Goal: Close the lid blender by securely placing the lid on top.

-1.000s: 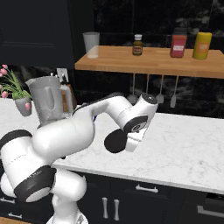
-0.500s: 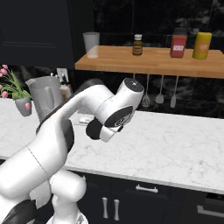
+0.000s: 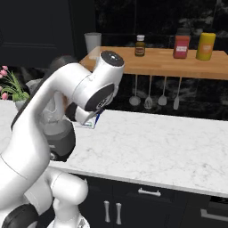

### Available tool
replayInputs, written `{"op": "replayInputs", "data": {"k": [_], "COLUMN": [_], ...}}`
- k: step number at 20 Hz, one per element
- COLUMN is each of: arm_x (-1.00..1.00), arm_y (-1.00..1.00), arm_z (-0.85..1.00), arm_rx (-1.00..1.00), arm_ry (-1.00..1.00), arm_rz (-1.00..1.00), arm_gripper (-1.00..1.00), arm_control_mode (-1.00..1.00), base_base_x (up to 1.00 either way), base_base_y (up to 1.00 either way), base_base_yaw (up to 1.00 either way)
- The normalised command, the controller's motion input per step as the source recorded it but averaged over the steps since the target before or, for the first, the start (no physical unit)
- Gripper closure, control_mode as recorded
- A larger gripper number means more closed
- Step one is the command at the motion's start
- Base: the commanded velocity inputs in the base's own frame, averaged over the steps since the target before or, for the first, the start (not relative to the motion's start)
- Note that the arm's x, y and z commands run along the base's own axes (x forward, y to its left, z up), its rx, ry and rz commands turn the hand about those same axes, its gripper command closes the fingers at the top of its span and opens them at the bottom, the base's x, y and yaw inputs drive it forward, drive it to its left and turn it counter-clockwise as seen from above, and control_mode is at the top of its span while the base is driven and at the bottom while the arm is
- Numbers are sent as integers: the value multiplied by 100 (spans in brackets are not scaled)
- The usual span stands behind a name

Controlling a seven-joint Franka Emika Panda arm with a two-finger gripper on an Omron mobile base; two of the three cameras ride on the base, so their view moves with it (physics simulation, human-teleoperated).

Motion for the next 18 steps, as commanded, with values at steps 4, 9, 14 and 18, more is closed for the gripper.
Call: {"op": "replayInputs", "data": {"k": [4, 9, 14, 18], "arm_x": [0, 22, 32, 32], "arm_y": [53, 77, 98, 62], "arm_z": [90, 48, 0, 0], "arm_rx": [9, 6, 2, 0], "arm_ry": [0, -2, 0, 0], "arm_rz": [0, 1, 8, 0], "arm_gripper": [100, 100, 100, 100], "arm_control_mode": [-100, -100, -100, -100], "base_base_x": [0, 0, 0, 0], "base_base_y": [0, 0, 0, 0], "base_base_yaw": [0, 0, 0, 0]}}
